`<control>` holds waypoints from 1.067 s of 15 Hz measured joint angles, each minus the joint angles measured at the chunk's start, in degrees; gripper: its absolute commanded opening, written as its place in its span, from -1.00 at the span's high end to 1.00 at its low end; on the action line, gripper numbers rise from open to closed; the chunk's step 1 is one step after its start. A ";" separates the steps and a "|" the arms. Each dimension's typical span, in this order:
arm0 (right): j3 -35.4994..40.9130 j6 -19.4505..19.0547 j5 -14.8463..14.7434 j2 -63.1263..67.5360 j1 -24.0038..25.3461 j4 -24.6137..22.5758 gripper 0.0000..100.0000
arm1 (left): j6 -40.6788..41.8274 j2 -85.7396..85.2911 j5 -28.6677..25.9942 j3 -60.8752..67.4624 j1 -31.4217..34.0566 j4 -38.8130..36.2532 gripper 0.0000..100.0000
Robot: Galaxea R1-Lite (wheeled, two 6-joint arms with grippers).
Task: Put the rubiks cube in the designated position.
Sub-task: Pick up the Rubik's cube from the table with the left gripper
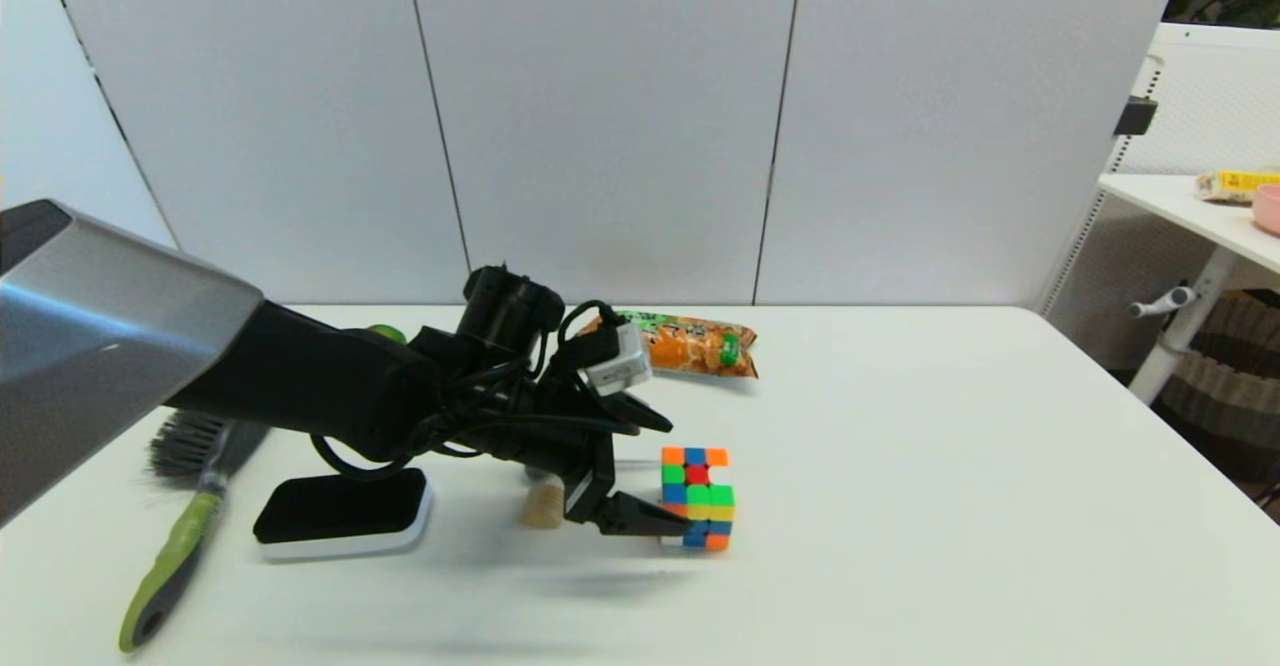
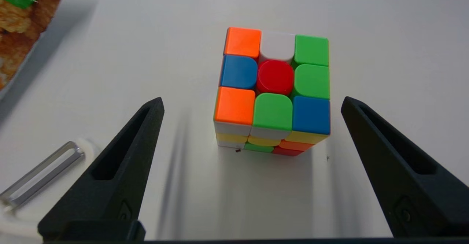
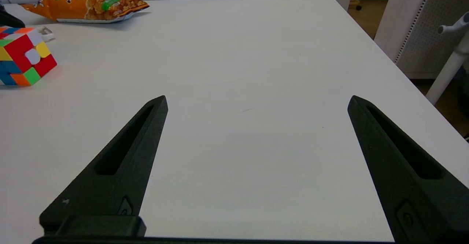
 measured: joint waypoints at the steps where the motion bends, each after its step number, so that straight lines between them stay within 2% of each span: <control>1: 0.00 0.00 0.00 0.00 0.00 0.02 -1.00 | 0.02 0.57 0.02 -0.35 -0.34 -0.02 -1.00; 16: 0.00 -0.01 0.00 0.00 0.00 0.02 -1.00 | 0.66 6.97 0.05 -2.91 -1.68 -3.06 -1.00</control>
